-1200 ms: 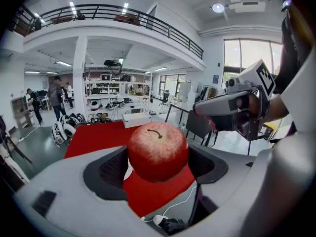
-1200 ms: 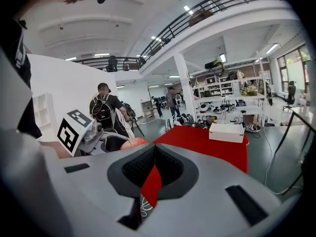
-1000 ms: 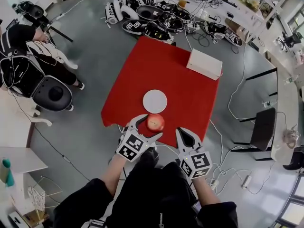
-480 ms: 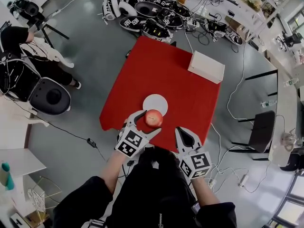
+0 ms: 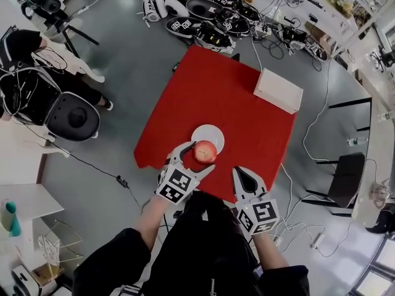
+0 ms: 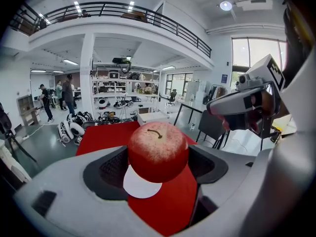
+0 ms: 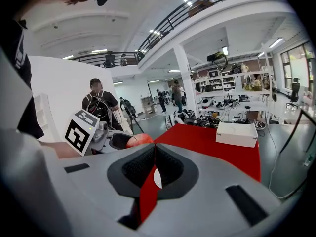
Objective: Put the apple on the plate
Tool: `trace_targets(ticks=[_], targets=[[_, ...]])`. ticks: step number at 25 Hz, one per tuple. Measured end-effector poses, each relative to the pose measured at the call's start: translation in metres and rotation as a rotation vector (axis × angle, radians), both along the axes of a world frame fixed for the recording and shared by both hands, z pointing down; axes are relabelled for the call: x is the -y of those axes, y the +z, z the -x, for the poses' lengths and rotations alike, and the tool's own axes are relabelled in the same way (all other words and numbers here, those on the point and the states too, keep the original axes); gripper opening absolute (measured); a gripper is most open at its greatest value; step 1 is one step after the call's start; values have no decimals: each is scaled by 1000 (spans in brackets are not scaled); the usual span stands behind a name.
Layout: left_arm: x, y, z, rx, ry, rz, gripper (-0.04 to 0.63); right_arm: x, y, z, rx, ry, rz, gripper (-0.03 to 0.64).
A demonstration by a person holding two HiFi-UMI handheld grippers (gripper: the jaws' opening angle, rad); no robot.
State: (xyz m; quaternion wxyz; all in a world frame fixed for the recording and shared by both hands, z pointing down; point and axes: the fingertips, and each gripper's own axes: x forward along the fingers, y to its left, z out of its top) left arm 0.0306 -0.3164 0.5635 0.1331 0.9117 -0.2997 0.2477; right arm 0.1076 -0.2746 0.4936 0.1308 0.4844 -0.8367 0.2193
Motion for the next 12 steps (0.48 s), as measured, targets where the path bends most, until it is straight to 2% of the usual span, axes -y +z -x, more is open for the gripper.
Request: trace_targets(ticks=[3, 8, 12], targets=[[6, 21, -2, 19, -29, 23, 383, 2, 5, -3, 4, -13, 7, 12], [27, 42, -1, 11, -84, -9, 383, 3, 14, -2, 15, -21, 25, 11], [41, 62, -5, 24, -87, -5, 383, 5, 20, -5, 15, -10, 44, 12]])
